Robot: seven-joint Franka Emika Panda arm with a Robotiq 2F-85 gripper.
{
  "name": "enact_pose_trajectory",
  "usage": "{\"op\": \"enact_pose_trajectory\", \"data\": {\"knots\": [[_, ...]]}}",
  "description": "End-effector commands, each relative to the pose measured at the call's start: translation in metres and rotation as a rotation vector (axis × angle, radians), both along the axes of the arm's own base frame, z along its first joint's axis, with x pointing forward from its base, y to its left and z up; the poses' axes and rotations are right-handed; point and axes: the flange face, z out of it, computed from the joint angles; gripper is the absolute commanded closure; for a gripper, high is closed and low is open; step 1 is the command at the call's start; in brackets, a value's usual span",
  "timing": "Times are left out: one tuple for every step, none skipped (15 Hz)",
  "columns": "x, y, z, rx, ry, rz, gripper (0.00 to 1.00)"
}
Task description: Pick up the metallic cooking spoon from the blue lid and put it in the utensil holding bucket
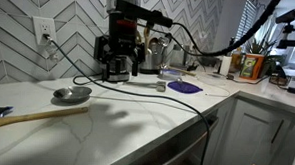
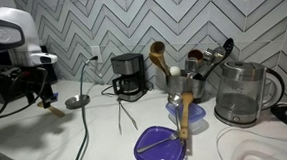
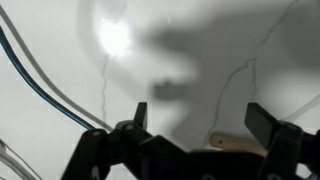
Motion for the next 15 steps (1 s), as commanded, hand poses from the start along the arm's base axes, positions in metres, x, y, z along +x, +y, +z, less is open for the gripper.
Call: {"op": "enact_pose_trajectory", "data": {"knots": [[0.000, 0.000, 0.000, 0.000, 0.001, 0.000, 0.00], [0.000, 0.000, 0.000, 0.000, 0.001, 0.000, 0.00], [0.000, 0.000, 0.000, 0.000, 0.001, 0.000, 0.00], [0.000, 0.000, 0.000, 0.000, 0.001, 0.000, 0.00], [0.000, 0.000, 0.000, 0.000, 0.001, 0.000, 0.00], [0.000, 0.000, 0.000, 0.000, 0.001, 0.000, 0.00], [0.000, 0.000, 0.000, 0.000, 0.001, 0.000, 0.00], [0.000, 0.000, 0.000, 0.000, 0.001, 0.000, 0.00], [0.000, 0.000, 0.000, 0.000, 0.001, 0.000, 0.00], [0.000, 0.000, 0.000, 0.000, 0.001, 0.000, 0.00], [0.000, 0.000, 0.000, 0.000, 0.001, 0.000, 0.00], [0.000, 0.000, 0.000, 0.000, 0.001, 0.000, 0.00], [0.005, -0.009, 0.002, -0.023, 0.000, -0.066, 0.00], [0.014, -0.025, 0.005, -0.031, -0.020, -0.150, 0.00], [0.022, -0.042, 0.010, -0.046, -0.045, -0.198, 0.00]]}}
